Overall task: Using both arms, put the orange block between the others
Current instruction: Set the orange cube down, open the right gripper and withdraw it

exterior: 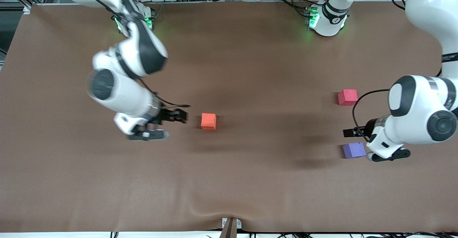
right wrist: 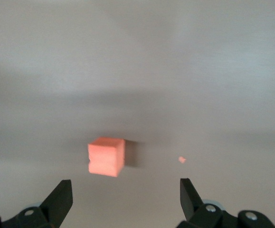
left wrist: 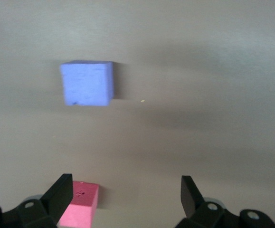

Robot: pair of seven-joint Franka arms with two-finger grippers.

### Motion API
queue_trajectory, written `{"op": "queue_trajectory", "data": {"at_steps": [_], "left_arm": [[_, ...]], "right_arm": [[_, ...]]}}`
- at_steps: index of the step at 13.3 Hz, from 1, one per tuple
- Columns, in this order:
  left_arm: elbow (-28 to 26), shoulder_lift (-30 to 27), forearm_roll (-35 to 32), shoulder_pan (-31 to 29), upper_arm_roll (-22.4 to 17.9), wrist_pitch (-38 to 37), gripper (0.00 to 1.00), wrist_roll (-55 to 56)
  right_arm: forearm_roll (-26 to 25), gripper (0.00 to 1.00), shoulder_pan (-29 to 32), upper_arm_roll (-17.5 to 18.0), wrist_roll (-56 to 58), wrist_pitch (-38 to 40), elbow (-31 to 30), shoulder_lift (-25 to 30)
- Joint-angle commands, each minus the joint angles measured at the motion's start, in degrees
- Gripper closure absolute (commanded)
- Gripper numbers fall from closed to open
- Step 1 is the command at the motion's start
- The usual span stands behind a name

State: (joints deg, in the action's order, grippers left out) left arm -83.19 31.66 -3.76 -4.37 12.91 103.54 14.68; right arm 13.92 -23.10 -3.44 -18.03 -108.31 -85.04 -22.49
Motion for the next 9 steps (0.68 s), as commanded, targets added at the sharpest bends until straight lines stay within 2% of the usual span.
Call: {"op": "queue_trajectory", "data": {"at_steps": [1,5,9], "left_arm": [[0.6,0.9,-1.2,4.8,0.3,2.5,0.0,2.5],[0.7,1.8,-0.9,15.9,0.4,5.4,0.0,12.9],[0.9,5.0,-0.9,24.6,0.4,9.6,0.0,22.6]], "right_arm": [[-1.8,0.0,6.7,1.0,-0.1,5.9,-1.9,6.2],[-12.3,0.0,12.2,1.0,0.1,8.3,-1.9,10.9],[-12.9,0.0,15.5,0.7,1.1,15.6,-1.9,12.6]]}}
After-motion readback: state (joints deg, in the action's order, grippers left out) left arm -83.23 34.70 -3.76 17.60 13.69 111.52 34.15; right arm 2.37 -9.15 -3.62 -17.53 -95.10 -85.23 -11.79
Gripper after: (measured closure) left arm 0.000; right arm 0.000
